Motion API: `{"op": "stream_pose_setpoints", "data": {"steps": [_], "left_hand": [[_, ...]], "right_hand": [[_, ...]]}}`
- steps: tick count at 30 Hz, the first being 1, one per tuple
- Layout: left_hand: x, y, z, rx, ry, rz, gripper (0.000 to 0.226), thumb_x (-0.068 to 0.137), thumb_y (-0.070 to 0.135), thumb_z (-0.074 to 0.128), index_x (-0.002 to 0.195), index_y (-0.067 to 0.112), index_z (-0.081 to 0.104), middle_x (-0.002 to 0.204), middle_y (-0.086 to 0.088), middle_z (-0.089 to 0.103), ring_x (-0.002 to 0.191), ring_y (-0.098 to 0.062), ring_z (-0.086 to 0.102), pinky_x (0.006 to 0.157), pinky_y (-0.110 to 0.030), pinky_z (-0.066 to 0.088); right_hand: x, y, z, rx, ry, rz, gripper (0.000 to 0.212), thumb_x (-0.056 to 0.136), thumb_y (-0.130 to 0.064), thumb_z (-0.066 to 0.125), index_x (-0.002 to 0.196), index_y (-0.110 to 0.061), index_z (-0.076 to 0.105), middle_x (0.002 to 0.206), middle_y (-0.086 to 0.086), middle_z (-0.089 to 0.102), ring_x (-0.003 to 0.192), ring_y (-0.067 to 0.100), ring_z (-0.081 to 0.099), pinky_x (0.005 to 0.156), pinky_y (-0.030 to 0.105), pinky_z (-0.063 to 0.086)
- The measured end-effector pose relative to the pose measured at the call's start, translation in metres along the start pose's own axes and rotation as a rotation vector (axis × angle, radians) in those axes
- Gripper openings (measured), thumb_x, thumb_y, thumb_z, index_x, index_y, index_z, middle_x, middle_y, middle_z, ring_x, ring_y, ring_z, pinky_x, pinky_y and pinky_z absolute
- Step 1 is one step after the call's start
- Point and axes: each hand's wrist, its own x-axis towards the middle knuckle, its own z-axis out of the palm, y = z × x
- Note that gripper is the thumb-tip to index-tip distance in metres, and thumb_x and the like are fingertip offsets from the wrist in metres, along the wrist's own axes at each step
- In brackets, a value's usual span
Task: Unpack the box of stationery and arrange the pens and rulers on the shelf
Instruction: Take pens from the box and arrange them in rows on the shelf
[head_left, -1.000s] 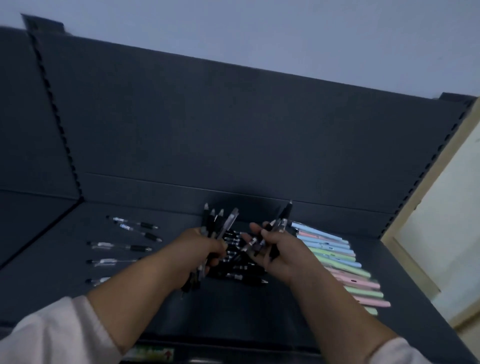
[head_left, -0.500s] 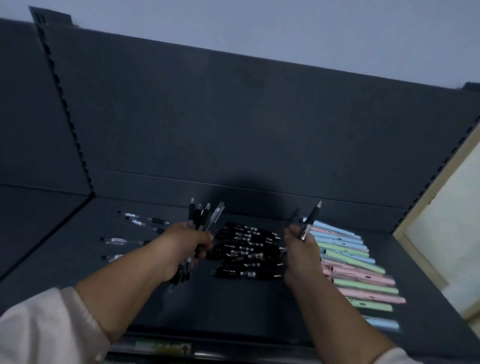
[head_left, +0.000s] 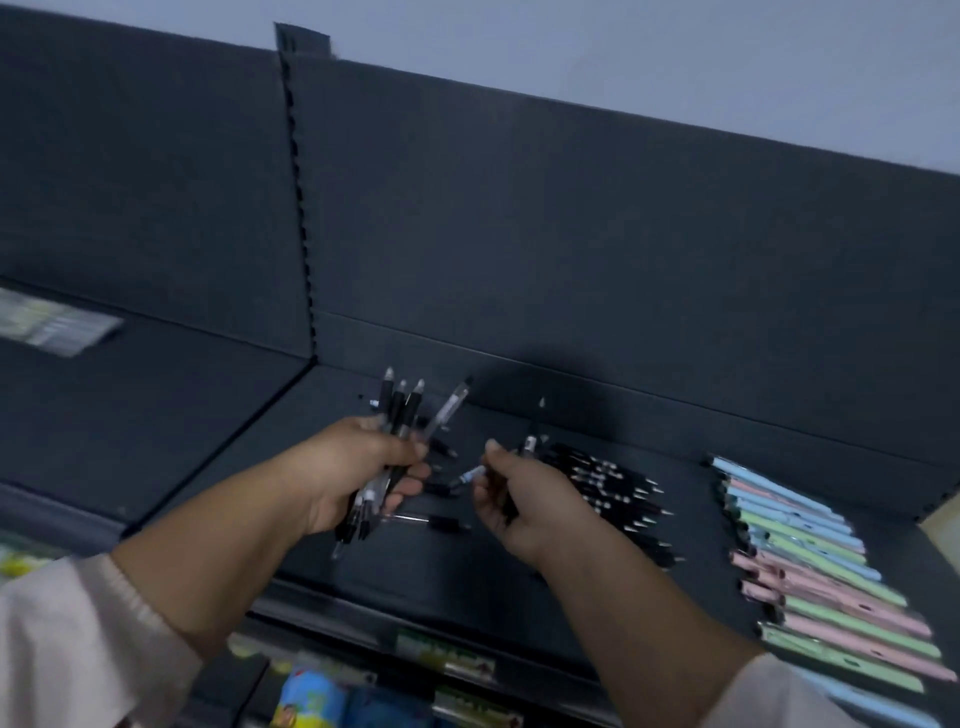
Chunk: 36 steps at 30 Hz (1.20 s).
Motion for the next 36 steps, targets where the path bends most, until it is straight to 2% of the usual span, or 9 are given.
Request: {"op": "stream_pose_setpoints", "data": {"steps": [5, 8, 12, 15, 21, 24, 26, 30, 36], "left_hand": [[-0.015, -0.011, -0.049, -0.042, 0.072, -0.024, 0.006, 0.091, 0.009, 0.060, 0.088, 0.013, 0.057, 0.073, -0.009, 0.070, 0.059, -0.017, 0.063, 0.048, -0.021, 0.048], [-0.021, -0.016, -0.068, -0.047, 0.079, -0.028, 0.005, 0.091, 0.008, 0.060, 0.088, 0.012, 0.057, 0.075, -0.010, 0.072, 0.062, -0.019, 0.065, 0.052, -0.024, 0.050], [-0.022, -0.018, -0.077, -0.067, 0.069, -0.033, 0.004, 0.090, 0.008, 0.061, 0.092, 0.010, 0.058, 0.079, -0.012, 0.072, 0.071, -0.023, 0.067, 0.056, -0.028, 0.053], [-0.021, -0.017, -0.073, -0.098, 0.058, -0.038, 0.002, 0.091, 0.010, 0.061, 0.091, 0.010, 0.059, 0.078, -0.012, 0.071, 0.072, -0.022, 0.067, 0.060, -0.030, 0.054], [-0.017, -0.020, -0.059, -0.046, -0.012, -0.049, 0.017, 0.089, 0.013, 0.064, 0.104, 0.007, 0.060, 0.078, -0.011, 0.071, 0.066, -0.021, 0.066, 0.059, -0.030, 0.054], [-0.015, -0.022, -0.058, -0.034, -0.028, -0.045, 0.022, 0.089, 0.014, 0.064, 0.109, 0.005, 0.060, 0.083, -0.013, 0.070, 0.071, -0.024, 0.066, 0.061, -0.032, 0.054], [-0.015, -0.023, -0.060, -0.051, -0.010, -0.037, 0.021, 0.089, 0.014, 0.064, 0.107, 0.005, 0.059, 0.085, -0.013, 0.069, 0.072, -0.025, 0.066, 0.065, -0.036, 0.053], [-0.018, -0.025, -0.069, -0.099, 0.037, -0.065, 0.032, 0.090, 0.023, 0.063, 0.116, 0.006, 0.057, 0.075, -0.008, 0.065, 0.069, -0.022, 0.063, 0.067, -0.040, 0.057], [-0.024, -0.023, -0.072, -0.112, 0.032, -0.037, 0.042, 0.090, 0.027, 0.062, 0.126, 0.008, 0.055, 0.062, 0.000, 0.058, 0.054, -0.012, 0.052, 0.050, -0.024, 0.046]], "right_hand": [[0.013, 0.023, 0.049, 0.123, -0.025, 0.134, 0.020, 0.094, -0.010, 0.058, 0.078, 0.001, 0.057, 0.063, 0.012, 0.061, 0.044, 0.017, 0.060, 0.042, 0.027, 0.055], [0.015, 0.032, 0.064, 0.109, -0.028, 0.169, 0.028, 0.098, -0.013, 0.052, 0.075, 0.004, 0.054, 0.061, 0.015, 0.059, 0.059, 0.024, 0.061, 0.044, 0.033, 0.055], [0.010, 0.039, 0.071, -0.023, -0.088, 0.152, 0.020, 0.098, -0.014, 0.050, 0.084, -0.002, 0.057, 0.070, 0.012, 0.060, 0.044, 0.019, 0.063, 0.037, 0.023, 0.050], [0.003, 0.037, 0.074, -0.147, -0.185, 0.021, 0.012, 0.097, -0.011, 0.052, 0.093, -0.011, 0.063, 0.073, 0.004, 0.066, 0.058, 0.014, 0.063, 0.050, 0.023, 0.051], [-0.007, 0.029, 0.077, -0.258, -0.331, -0.136, 0.011, 0.093, -0.012, 0.059, 0.102, -0.014, 0.066, 0.103, 0.011, 0.070, 0.091, 0.024, 0.065, 0.093, 0.044, 0.051], [-0.011, 0.027, 0.076, -0.271, -0.319, -0.179, 0.010, 0.094, -0.013, 0.057, 0.102, -0.015, 0.064, 0.098, 0.007, 0.071, 0.081, 0.019, 0.067, 0.070, 0.032, 0.057], [-0.010, 0.022, 0.075, -0.270, -0.284, -0.229, 0.009, 0.095, -0.016, 0.057, 0.101, -0.017, 0.064, 0.086, 0.001, 0.069, 0.071, 0.013, 0.064, 0.053, 0.023, 0.052], [0.006, 0.014, 0.069, -0.558, -0.184, -0.468, 0.010, 0.095, -0.016, 0.057, 0.089, -0.023, 0.062, 0.079, -0.008, 0.061, 0.073, 0.008, 0.057, 0.063, 0.019, 0.047], [0.024, 0.011, 0.071, -0.877, -0.157, -0.506, 0.013, 0.091, -0.013, 0.062, 0.085, -0.025, 0.059, 0.081, -0.008, 0.060, 0.081, 0.012, 0.055, 0.075, 0.023, 0.043]]}}
